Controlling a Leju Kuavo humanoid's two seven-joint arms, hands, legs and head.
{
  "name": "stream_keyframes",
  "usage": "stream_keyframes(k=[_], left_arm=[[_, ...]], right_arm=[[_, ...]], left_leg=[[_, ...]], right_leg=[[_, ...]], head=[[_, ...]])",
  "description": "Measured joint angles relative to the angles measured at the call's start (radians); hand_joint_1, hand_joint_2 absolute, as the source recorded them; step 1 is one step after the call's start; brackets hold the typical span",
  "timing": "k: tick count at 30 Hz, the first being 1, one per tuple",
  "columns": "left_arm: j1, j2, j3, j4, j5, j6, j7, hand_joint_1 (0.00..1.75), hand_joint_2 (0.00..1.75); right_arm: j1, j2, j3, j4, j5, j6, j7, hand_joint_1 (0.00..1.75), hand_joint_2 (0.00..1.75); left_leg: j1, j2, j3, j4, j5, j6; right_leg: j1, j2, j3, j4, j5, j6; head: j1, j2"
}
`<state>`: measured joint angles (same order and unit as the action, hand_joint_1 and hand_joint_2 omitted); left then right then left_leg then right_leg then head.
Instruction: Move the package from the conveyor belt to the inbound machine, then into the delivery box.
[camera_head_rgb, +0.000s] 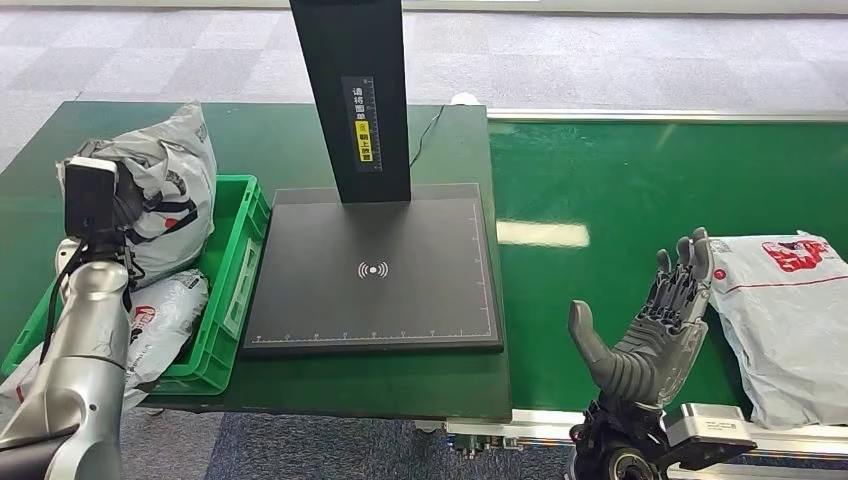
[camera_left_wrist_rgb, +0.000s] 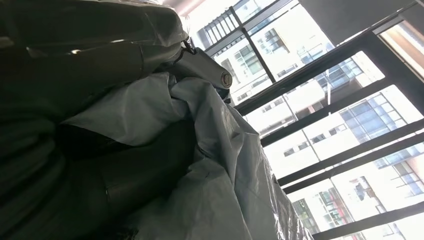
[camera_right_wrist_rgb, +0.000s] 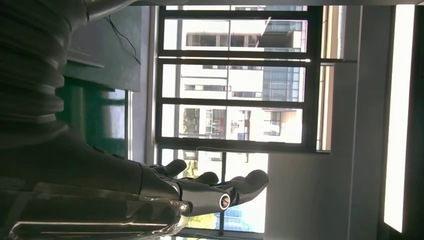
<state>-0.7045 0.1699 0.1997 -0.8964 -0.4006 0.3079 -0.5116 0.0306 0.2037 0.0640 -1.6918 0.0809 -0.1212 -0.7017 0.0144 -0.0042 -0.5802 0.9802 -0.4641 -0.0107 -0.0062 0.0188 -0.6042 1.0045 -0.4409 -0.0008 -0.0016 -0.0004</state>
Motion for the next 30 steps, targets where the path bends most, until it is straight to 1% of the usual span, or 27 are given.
stream_keyframes(k=[3,6,15,16,19,20,26,28,30], left_arm=[[0.066,-0.011,0.002,-0.043,0.02,-0.005,-0.013,1.75,1.75],[0.108,-0.021,0.006,-0.071,0.032,-0.006,-0.023,1.75,1.75],[0.16,-0.041,0.007,-0.12,0.042,-0.014,-0.025,1.75,1.75],[0.169,-0.046,0.003,-0.128,0.043,-0.012,-0.025,1.59,1.75],[0.189,-0.061,-0.016,-0.146,0.037,-0.012,-0.029,0.28,1.75],[0.193,-0.063,-0.021,-0.148,0.036,-0.013,-0.03,0.0,1.75],[0.201,-0.07,-0.04,-0.159,0.05,-0.017,-0.042,0.0,1.75],[0.216,-0.072,-0.04,-0.193,0.087,-0.025,-0.063,0.0,1.75],[0.239,-0.076,-0.04,-0.259,0.123,-0.043,-0.058,0.0,1.75]], right_arm=[[0.0,0.0,-0.003,0.0,0.0,-0.004,0.0,0.0,1.75],[0.0,0.0,-0.005,0.0,-0.001,-0.008,0.0,0.0,1.75],[0.0,0.004,-0.011,0.0,0.007,-0.001,0.0,0.0,1.75],[0.0,0.006,-0.013,0.0,0.01,0.003,0.0,0.0,1.75],[0.0,0.009,-0.016,0.0,0.007,0.002,0.0,0.0,1.75],[0.0,0.009,-0.016,0.0,0.004,0.0,0.0,0.0,1.75],[0.0,0.009,-0.019,0.0,-0.002,-0.014,0.0,0.0,1.75],[0.0,0.008,-0.019,0.0,-0.003,-0.016,0.0,0.0,1.75],[0.001,0.008,-0.02,0.0,-0.004,-0.016,0.0,0.0,1.75]], left_leg=[[0.0,0.0,0.0,0.0,0.0,0.0],[0.0,0.0,0.0,0.0,0.0,0.0],[0.0,0.0,0.001,0.0,0.0,0.0],[0.0,-0.001,0.001,0.0,0.0,0.0],[-0.001,-0.002,0.001,0.0,0.0,0.0],[-0.001,-0.002,0.002,0.0,-0.001,0.0],[-0.001,-0.002,0.005,0.0,-0.001,0.0],[-0.001,-0.002,0.005,0.0,-0.001,0.0],[-0.001,-0.002,0.005,0.0,-0.001,0.0]], right_leg=[[0.0,0.0,0.0,0.0,0.0,0.0],[0.0,0.0,0.0,0.0,0.0,0.0],[0.0,0.0,0.001,0.0,0.0,0.0],[0.0,0.0,0.001,0.0,0.0,0.0],[-0.001,-0.001,0.002,0.0,-0.001,0.001],[-0.001,-0.001,0.003,0.0,-0.001,0.001],[-0.001,-0.001,0.006,0.0,-0.001,0.001],[-0.001,-0.001,0.006,0.0,-0.001,0.001],[-0.001,-0.001,0.006,0.0,-0.001,0.001]], head=[[0.0,0.0],[0.0,0.0],[0.0,0.0],[0.0,0.0],[0.0,0.0],[0.0,0.0],[0.0,0.0],[0.0,0.0],[0.0,0.0]])
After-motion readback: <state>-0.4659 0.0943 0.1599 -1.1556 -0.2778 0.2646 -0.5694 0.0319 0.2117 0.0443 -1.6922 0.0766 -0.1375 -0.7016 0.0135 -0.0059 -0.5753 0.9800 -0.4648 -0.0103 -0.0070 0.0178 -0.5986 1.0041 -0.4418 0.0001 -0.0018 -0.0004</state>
